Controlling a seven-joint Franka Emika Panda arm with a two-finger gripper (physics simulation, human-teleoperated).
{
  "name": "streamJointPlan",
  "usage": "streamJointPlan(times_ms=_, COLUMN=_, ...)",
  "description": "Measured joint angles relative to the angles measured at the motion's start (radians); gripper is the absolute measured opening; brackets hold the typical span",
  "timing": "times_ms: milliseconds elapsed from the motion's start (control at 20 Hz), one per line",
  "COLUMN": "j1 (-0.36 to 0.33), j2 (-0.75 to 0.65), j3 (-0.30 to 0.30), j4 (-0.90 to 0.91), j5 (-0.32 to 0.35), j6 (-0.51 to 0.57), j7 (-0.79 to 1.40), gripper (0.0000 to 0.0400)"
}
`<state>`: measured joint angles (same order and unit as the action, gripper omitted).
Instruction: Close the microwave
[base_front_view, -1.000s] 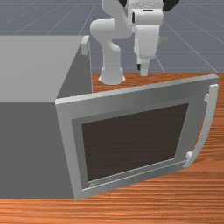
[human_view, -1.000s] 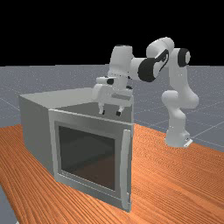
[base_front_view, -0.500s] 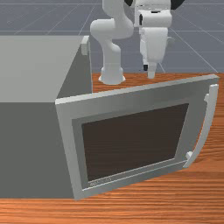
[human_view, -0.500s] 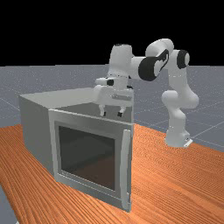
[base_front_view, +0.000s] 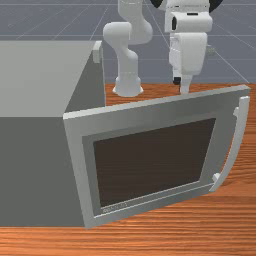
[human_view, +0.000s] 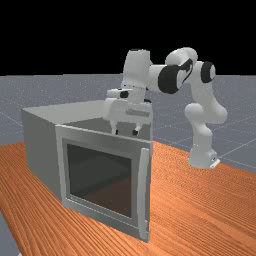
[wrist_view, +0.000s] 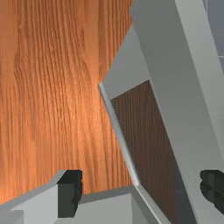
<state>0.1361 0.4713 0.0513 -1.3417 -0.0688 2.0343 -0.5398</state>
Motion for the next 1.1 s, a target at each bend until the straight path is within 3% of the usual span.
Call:
streamJointPlan(times_ms=150, j1=0.0, j2=0.076, j3=-0.001, j4=0.139, j5=0.007, j6=-0.092, j7=-0.008, gripper=0.0329)
streamJointPlan(times_ms=200, j1=0.0, j2=0.091, j3=0.001, j4=0.169, j5=0.01, j6=-0.125, j7=-0.01, gripper=0.0352)
streamJointPlan(times_ms=300, j1=0.0, j2=0.133, j3=0.002, j4=0.247, j5=0.017, j6=-0.192, j7=-0.012, gripper=0.0343)
streamJointPlan(times_ms=550, j1=-0.003, j2=0.04, j3=-0.001, j4=0.056, j5=0.013, j6=0.001, j7=-0.006, gripper=0.0357)
streamJointPlan(times_ms=600, j1=0.018, j2=0.023, j3=-0.018, j4=0.013, j5=-0.036, j6=0.05, j7=0.019, gripper=0.0358)
streamJointPlan(times_ms=650, j1=0.058, j2=0.12, j3=-0.054, j4=0.195, j5=-0.11, j6=-0.046, j7=0.017, gripper=0.0348)
streamJointPlan(times_ms=700, j1=0.005, j2=0.094, j3=-0.008, j4=0.14, j5=-0.003, j6=0.009, j7=-0.004, gripper=0.0384)
streamJointPlan(times_ms=750, j1=0.012, j2=0.224, j3=-0.014, j4=0.362, j5=-0.01, j6=-0.083, j7=-0.012, gripper=0.039)
streamJointPlan(times_ms=850, j1=0.011, j2=0.226, j3=-0.014, j4=0.361, j5=-0.01, j6=-0.083, j7=-0.012, gripper=0.0396)
streamJointPlan(times_ms=1000, j1=0.043, j2=0.215, j3=-0.061, j4=0.226, j5=-0.034, j6=0.079, j7=0.162, gripper=0.04)
streamJointPlan(times_ms=1050, j1=0.033, j2=0.201, j3=-0.047, j4=0.192, j5=-0.033, j6=0.131, j7=0.109, gripper=0.04)
streamJointPlan(times_ms=1100, j1=0.015, j2=0.233, j3=-0.022, j4=0.256, j5=-0.014, j6=0.074, j7=0.029, gripper=0.04)
